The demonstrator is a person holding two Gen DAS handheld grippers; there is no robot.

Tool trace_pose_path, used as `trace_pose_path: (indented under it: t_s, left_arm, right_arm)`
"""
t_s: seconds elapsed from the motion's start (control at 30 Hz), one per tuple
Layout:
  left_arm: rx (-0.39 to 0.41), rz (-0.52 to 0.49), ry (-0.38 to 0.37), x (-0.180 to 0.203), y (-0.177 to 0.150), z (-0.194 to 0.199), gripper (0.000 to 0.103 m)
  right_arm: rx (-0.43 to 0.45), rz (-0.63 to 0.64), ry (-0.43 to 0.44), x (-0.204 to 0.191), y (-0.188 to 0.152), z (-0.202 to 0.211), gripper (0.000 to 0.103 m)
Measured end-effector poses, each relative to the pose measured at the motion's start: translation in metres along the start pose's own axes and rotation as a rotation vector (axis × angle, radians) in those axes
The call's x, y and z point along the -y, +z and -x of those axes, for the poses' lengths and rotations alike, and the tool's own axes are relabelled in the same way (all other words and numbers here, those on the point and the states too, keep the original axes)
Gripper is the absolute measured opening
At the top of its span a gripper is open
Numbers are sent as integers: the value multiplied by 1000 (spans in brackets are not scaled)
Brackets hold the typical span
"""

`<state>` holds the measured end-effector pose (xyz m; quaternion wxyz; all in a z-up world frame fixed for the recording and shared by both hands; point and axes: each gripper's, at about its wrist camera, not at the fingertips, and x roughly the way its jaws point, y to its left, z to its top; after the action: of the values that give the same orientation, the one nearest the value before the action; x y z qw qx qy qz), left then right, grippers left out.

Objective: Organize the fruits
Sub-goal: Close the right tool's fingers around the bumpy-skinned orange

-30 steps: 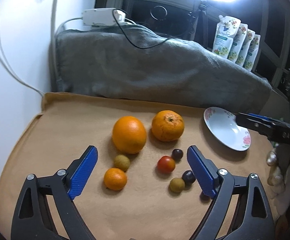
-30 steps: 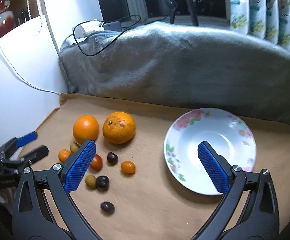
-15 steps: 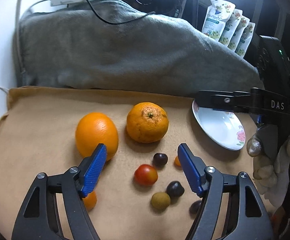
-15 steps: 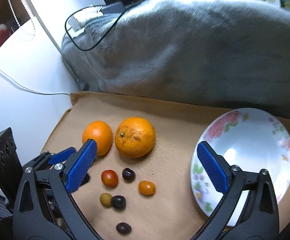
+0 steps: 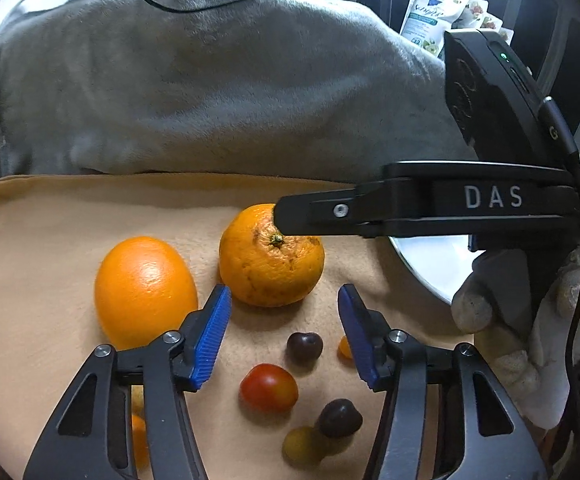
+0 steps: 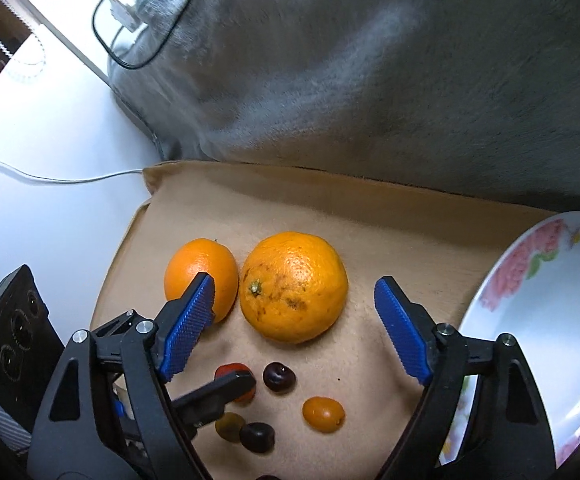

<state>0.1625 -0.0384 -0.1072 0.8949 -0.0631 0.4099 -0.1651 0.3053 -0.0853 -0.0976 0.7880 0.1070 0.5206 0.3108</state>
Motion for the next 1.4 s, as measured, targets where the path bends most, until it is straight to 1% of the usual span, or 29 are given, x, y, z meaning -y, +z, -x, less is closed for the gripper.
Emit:
trace_pose_path:
  t_s: [0.2,0.3,0.47,0.57,0.7,0.73,0.77,1.07,1.23,1.4]
  left_arm:
    - [-18,2,7,1,3,-11,51]
    - [-23,11,12,-3,2,-12,49]
    - [-34,22,17,-6,4,-18,46]
    - [-34,26,19,-6,7,-21,46]
    - [-31,30,16,-6,8,-19,46]
    - [-31,30,16,-13,10,-22,46]
    - [-27,30,16,-11,2,-26,46]
    - [-23,31,17,-9,-1,-27,46]
    - [-20,26,17,-7,-4,-27,46]
    - [-9,9,29,-2,-5,-25,45]
  right_arm:
    - [-30,-10,5,0,4,-15,85]
    - [-45,-22,8,1,7,-23,78]
    - [-50,-25,16,3,6,-23,76]
    - [-55,-25,20,4,6,-24,71]
    - [-54,-23,12,3,5,-26,71]
    - [-53,-24,10,3,5,-26,70]
    - [-52,-23,9,4,5,-24,69]
    - [-50,-6,-13,0,3,-24,68]
    - [-32,20,-32,-6,-1,-23,67]
    - [-23,19,-26,-6,-2,-21,66]
